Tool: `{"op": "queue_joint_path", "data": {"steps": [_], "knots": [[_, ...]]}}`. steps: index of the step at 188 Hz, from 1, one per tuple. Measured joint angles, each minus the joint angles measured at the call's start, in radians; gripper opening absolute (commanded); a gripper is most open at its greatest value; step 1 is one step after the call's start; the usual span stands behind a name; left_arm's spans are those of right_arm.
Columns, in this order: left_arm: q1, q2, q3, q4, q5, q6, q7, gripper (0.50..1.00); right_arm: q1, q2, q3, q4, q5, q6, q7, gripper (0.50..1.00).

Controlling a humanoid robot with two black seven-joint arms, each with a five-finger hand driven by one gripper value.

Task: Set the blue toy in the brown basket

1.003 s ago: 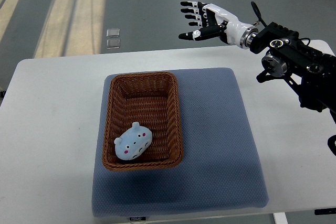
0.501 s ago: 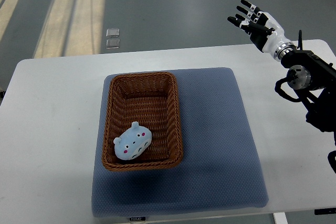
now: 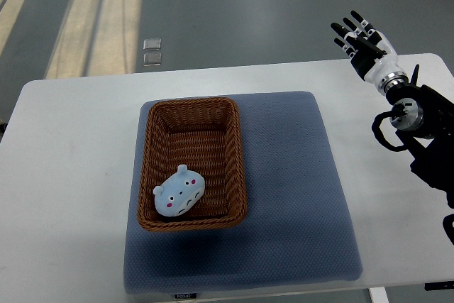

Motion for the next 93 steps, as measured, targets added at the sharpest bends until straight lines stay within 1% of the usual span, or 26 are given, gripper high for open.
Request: {"op": "queue_joint_path", "data": {"steps": [75, 93], "knots": [[0.0, 0.0, 0.0, 0.0, 0.0, -0.001, 0.0, 1.0, -0.03, 0.028, -0.001, -0.003, 0.0, -0.009, 0.011, 0.911], [0.0, 0.0, 0.0, 0.0, 0.0, 0.0, 0.0, 1.0, -0.034, 0.032, -0.001, -0.003, 0.0, -0.024, 0.029, 0.911]]}}
